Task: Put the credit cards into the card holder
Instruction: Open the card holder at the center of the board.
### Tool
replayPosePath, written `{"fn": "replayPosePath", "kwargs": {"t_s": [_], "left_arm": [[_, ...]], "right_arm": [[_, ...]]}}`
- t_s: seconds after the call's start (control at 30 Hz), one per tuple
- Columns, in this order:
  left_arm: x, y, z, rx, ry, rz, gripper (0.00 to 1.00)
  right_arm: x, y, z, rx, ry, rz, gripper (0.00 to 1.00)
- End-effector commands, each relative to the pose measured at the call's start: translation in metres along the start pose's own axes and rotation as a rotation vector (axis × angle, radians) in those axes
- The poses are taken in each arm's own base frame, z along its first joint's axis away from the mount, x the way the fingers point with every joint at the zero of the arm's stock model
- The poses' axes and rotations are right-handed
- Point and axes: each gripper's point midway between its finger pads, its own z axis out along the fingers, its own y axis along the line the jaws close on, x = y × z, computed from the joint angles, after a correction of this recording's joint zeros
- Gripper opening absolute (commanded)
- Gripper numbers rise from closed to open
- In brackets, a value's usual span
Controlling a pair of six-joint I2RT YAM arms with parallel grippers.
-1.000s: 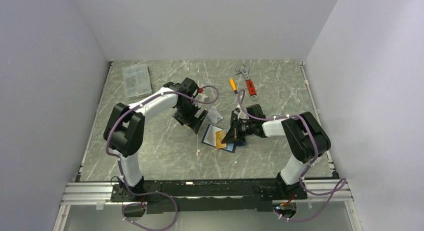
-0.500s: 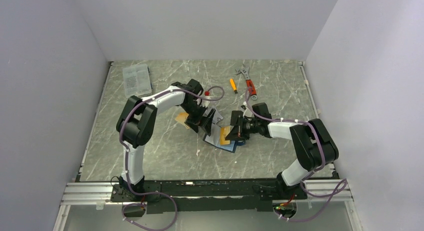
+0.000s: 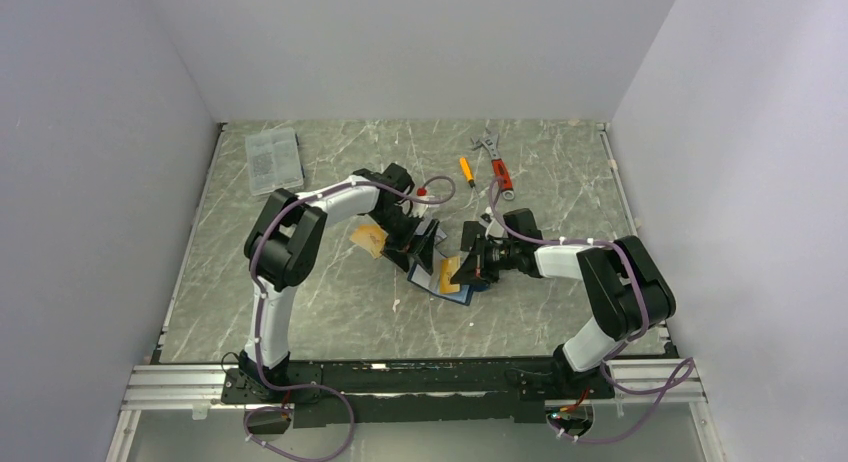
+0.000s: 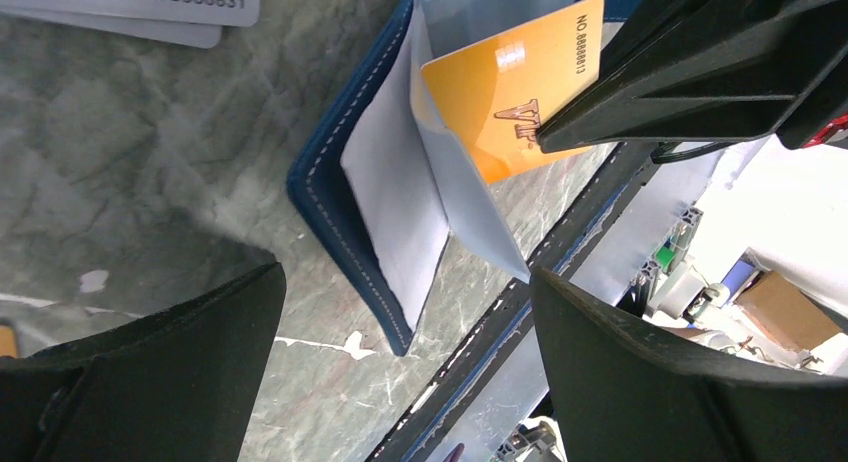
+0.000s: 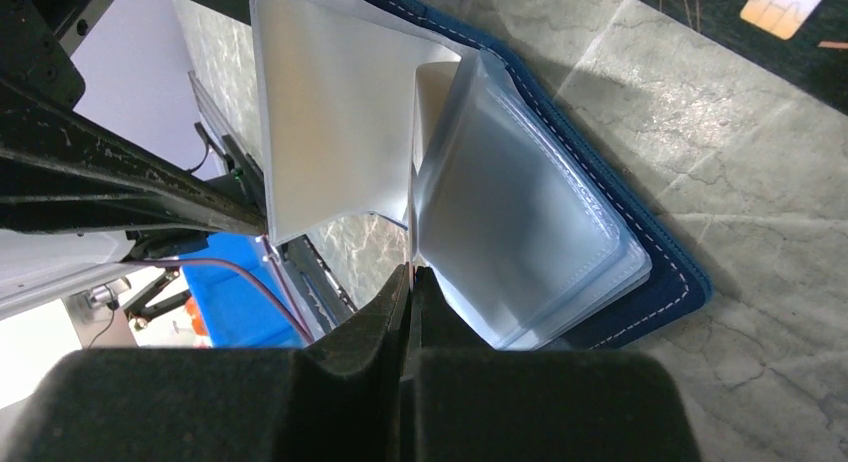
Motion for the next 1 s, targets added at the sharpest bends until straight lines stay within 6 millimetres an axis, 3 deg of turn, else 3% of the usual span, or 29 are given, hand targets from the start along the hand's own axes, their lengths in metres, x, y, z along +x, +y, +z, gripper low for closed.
{"fn": "replayPosePath", "kwargs": {"t_s": [0.0, 0.37, 0.57, 0.87, 0.97], "left_arm": [[-0.018, -0.021, -0.003, 0.057, -0.051, 0.048, 1.0], [-0.02, -0.017, -0.003, 0.028, -0.059, 0.057, 0.98], [-0.011, -0.002, 0.0, -0.036, -0.051, 0.06, 0.59], [-0.015, 0.005, 0.004, -0.06, -0.046, 0.051, 0.44], [-0.015, 0.005, 0.003, -0.061, -0.05, 0.053, 0.28]], "right_arm": [[-0.008, 0.016, 0.002, -0.045, -0.013, -0.058, 0.0], [-0.007, 0.033, 0.017, -0.052, 0.03, -0.116, 0.0], [-0.005, 0.028, 0.015, -0.039, 0.027, -0.106, 0.0], [-0.001, 0.021, 0.011, -0.027, 0.023, -0.084, 0.0], [-0.003, 0.017, 0.005, -0.015, 0.007, -0.075, 0.0]]}}
